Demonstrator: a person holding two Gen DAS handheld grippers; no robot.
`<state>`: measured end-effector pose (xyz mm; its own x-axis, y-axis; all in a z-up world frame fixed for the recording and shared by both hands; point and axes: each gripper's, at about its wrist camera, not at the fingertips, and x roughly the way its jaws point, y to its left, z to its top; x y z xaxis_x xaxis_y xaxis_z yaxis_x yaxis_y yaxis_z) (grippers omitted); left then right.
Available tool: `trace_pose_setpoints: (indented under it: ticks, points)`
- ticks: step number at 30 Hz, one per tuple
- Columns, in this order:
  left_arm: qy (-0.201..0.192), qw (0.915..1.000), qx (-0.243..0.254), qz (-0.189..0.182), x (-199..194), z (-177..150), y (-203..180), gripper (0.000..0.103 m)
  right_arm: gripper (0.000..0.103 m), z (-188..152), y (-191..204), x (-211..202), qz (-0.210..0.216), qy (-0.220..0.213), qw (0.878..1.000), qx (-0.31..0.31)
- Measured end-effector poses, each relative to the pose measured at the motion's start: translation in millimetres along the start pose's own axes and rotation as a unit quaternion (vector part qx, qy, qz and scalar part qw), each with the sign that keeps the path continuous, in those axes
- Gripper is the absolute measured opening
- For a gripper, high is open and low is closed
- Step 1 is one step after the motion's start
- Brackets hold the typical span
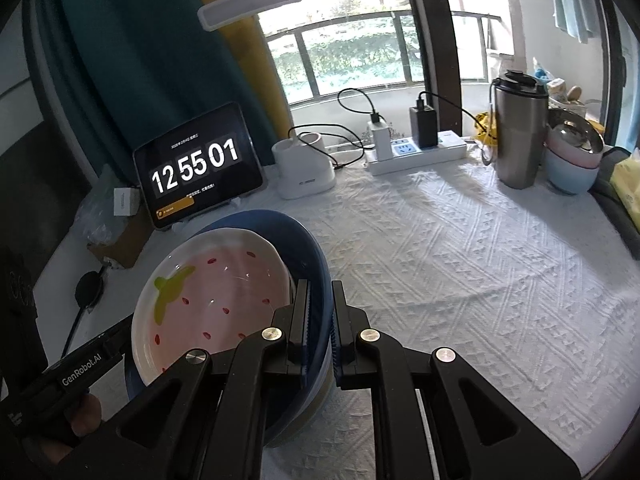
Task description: Organize plates and bowls
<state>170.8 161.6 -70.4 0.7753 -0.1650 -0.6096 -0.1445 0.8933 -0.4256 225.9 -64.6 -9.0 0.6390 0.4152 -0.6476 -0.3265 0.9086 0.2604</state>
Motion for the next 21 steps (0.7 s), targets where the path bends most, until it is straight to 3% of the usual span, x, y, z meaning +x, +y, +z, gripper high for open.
trace_pose_setpoints:
  ticks: [12,21]
  points:
    - [0.006,0.9997,-0.011,0.020,1.6,-3.5,17.7,0.006,0.011,-3.9,13.0,19.2,0.015,0.022,1.000,-0.007]
    - [-0.011,0.9986,0.016,0.048,1.6,-4.5,11.5,0.008,0.011,-4.3,8.8,34.0,0.029,0.036,0.999,0.004]
